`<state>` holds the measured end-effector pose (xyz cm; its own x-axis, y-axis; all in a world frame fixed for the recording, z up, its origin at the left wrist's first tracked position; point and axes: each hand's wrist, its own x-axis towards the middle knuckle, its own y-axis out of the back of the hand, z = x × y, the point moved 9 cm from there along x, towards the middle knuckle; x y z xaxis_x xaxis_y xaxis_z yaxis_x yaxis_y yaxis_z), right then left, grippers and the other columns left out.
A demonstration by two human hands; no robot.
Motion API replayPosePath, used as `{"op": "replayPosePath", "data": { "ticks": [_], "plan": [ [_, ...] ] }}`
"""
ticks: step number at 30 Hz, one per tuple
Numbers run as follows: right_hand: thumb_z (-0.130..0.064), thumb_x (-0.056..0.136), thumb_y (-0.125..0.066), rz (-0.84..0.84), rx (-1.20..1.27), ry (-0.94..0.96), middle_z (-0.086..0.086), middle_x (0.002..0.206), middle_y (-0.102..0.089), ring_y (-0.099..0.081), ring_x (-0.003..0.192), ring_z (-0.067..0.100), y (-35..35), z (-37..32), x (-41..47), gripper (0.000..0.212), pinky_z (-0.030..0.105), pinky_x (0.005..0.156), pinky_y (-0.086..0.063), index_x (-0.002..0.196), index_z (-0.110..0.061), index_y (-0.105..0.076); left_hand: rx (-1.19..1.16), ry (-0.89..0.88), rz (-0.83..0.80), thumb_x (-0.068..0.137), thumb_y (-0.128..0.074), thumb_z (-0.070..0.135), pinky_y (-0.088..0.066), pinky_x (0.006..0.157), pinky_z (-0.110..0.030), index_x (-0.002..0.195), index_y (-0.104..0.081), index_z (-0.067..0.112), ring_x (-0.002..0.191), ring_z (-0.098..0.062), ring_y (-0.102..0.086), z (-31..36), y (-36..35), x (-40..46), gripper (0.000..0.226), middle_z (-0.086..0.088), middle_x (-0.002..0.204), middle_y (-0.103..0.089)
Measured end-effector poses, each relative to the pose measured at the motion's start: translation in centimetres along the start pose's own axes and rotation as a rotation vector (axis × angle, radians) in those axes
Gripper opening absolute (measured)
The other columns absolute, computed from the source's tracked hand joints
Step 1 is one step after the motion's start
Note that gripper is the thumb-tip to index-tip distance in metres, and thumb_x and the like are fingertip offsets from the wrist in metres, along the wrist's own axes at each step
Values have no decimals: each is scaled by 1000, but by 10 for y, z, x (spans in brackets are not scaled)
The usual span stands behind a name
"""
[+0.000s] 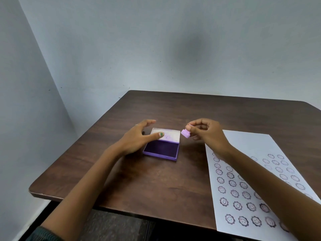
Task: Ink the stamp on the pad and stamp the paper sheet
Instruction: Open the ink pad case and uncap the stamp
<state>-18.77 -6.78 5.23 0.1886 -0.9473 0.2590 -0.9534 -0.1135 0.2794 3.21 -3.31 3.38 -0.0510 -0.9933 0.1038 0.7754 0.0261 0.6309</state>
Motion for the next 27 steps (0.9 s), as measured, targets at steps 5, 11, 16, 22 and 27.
{"op": "replayPosePath", "data": {
  "ticks": [5,11,16,22,27],
  "plan": [
    [-30,70,-72,-47,309,-135,5,73,-74,-66,63,11,10,8,3,32,18,57,-55,92,-6,-69,101,-159,22,65,-59,72,-42,103,-42,116,-60,37,113,-2,-55,63,-31,19,61,18,123,-62],
    [-33,64,-72,12,533,-246,4,70,-74,-67,65,11,33,27,5,29,20,60,-56,83,-11,-70,130,-227,158,70,-70,55,-54,74,-28,90,-73,29,75,0,-66,108,-56,40,33,13,81,-74],
    [-26,67,-70,37,561,-243,3,74,-75,-68,68,12,41,38,7,28,19,62,-56,89,-8,-69,10,-229,184,70,-77,42,-56,76,-27,91,-75,24,75,-1,-68,104,-66,45,28,8,84,-76],
    [-20,65,-70,54,529,-173,6,84,-73,-69,73,14,42,33,7,27,19,66,-57,90,-8,-69,-97,-237,139,71,-78,36,-58,78,-34,98,-75,17,78,-5,-69,99,-68,42,33,2,90,-76],
    [-11,73,-68,64,522,-146,10,94,-72,-70,84,19,44,31,7,18,23,73,-58,91,-10,-68,-156,-247,106,75,-75,31,-57,82,-37,102,-73,15,83,-10,-69,100,-69,39,31,0,96,-75]
  ]
}}
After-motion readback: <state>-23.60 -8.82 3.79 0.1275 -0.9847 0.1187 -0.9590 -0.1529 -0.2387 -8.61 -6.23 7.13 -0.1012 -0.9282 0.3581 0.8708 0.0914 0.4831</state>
